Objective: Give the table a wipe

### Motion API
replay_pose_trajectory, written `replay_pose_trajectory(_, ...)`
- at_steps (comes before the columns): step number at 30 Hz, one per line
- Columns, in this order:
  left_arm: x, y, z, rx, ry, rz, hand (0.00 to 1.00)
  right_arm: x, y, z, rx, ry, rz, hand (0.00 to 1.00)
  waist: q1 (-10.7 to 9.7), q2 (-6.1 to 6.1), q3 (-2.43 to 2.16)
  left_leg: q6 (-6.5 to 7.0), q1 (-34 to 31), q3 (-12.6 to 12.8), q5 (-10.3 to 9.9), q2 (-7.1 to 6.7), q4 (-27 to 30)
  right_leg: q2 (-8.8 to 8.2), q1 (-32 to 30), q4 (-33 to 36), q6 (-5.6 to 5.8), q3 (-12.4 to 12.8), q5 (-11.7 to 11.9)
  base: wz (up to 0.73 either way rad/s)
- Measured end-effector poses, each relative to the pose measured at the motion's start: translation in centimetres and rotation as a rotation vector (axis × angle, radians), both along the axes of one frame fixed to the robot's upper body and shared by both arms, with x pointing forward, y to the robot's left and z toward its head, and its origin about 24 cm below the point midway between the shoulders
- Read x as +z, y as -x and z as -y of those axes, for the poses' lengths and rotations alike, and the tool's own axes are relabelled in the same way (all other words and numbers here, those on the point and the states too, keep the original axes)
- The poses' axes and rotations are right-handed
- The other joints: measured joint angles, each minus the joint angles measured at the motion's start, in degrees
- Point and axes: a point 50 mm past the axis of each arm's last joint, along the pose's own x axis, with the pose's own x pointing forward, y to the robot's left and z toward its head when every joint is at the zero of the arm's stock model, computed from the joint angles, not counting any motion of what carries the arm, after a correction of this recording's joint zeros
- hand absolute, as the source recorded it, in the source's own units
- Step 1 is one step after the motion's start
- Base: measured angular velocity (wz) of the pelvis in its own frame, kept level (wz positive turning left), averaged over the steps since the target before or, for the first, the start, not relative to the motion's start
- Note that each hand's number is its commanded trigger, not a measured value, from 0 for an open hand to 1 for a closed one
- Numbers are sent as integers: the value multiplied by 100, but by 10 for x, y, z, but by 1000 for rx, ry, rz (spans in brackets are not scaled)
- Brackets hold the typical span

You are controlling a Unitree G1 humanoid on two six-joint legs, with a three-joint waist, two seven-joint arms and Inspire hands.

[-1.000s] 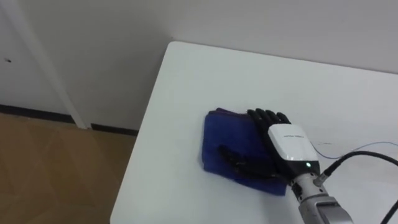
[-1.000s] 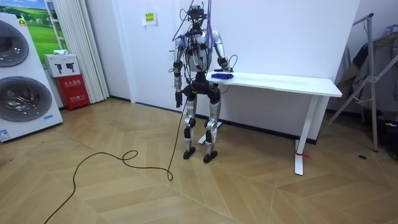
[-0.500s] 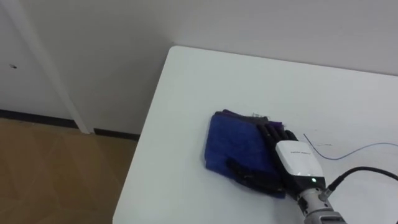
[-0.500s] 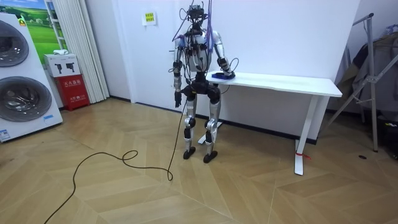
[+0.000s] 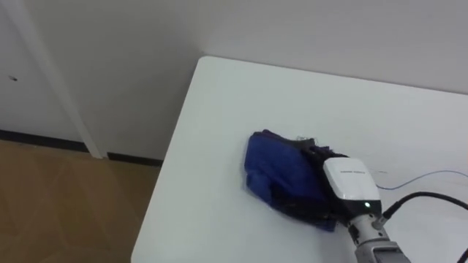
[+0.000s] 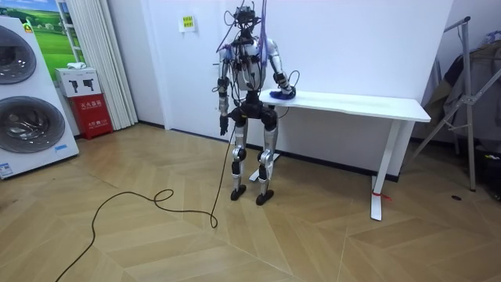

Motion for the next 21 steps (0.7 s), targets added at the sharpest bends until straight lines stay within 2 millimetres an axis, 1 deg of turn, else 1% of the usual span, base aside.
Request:
replay_pose_trajectory(7, 0, 2, -1, -67, -27, -29, 0, 2, 0, 1, -8, -2, 46, 100, 128, 1, -2, 5, 7, -5, -1, -27, 27, -25, 21, -3, 6, 8, -8, 0)
replay_pose_trajectory(14, 0, 4, -2, -76, -38, -66, 0, 1, 0, 2, -24, -4, 40, 100, 115, 14, -10, 18, 17, -6, -3, -56, 33, -54, 39, 2, 12, -1, -18, 0)
replay_pose_trajectory(18, -1, 3, 2, -102, -40, -68, 0, 1, -3, -4, -41, -43, 35, 100, 113, 12, -11, 19, 17, -14, -4, -49, 32, -62, 37, 13, 12, -67, -18, 0)
replay_pose_trajectory(21, -2, -1, 6, -105, -35, -59, 0, 0, -7, -12, -96, -125, 3, 100, 131, 7, -13, 18, 30, -12, -5, -35, 34, -50, 50, 19, 10, -85, -17, 0)
